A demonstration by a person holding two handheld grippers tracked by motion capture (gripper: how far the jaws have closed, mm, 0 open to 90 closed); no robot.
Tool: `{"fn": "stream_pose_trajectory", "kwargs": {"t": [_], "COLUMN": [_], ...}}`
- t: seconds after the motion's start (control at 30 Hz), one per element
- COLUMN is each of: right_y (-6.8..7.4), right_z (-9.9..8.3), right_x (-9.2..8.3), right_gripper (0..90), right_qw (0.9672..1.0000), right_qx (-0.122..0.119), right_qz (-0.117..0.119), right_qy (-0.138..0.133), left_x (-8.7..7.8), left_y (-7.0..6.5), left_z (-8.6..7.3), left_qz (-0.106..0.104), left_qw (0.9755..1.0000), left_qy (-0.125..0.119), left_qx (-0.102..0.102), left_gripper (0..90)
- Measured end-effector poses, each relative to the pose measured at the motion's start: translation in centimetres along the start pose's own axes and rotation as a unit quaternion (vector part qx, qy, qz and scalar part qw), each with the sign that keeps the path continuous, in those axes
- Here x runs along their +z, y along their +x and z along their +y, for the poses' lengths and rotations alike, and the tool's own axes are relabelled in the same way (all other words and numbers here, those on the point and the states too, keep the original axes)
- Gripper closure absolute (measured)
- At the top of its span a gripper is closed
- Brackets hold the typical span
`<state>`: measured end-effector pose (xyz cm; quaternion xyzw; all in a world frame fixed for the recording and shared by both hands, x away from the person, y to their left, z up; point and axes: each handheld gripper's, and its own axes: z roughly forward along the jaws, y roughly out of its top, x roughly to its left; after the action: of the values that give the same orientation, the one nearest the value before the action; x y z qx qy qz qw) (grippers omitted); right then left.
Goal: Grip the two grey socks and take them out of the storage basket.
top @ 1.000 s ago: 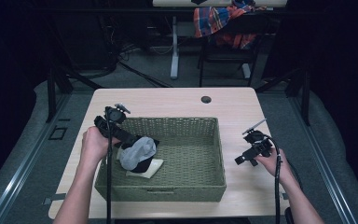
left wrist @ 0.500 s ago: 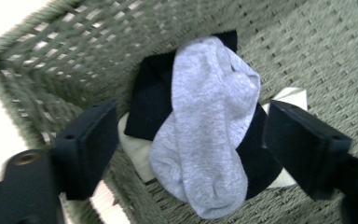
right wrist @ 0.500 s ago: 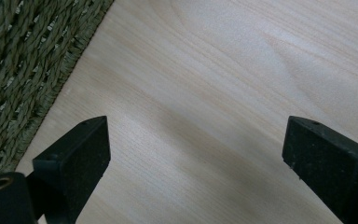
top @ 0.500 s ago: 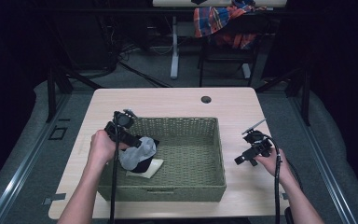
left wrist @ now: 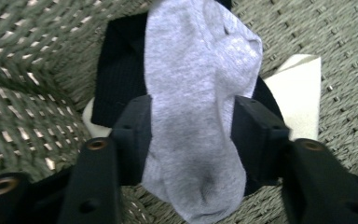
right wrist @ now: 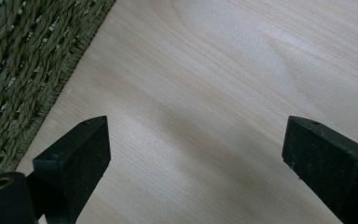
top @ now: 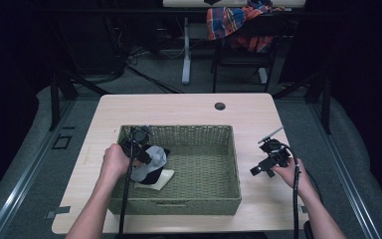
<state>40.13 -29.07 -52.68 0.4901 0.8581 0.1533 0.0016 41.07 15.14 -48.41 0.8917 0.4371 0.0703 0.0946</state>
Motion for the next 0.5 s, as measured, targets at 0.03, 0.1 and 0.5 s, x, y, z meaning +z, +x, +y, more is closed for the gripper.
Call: {"fn": "stream_pose_trajectory", "kwargs": {"t": [0.03, 0.1, 0.5], "right_y": [-0.01, 0.04, 0.17], "right_z": [0.02, -0.01, -0.11], "right_x": [-0.02, 0.04, 0.12], "right_gripper": [7.5, 7.5, 7.5], "right_qw": [1.0000, 1.0000, 0.9998], "right_qx": [-0.001, 0.002, 0.014], "right_qz": [-0.001, 0.000, -0.003], "right_qy": [0.002, -0.003, -0.015], "left_x": [0.16, 0.43, 0.79], "left_y": [-0.06, -0.11, -0.27], "left_z": [0.02, 0.00, -0.15], "left_qz": [0.000, -0.001, -0.007], "left_qw": [1.0000, 0.9999, 0.9997], "left_qy": [0.006, 0.010, 0.015], "left_qx": [0.001, 0.003, 0.018], "left_gripper": [52.9, 54.9, 83.9]}}
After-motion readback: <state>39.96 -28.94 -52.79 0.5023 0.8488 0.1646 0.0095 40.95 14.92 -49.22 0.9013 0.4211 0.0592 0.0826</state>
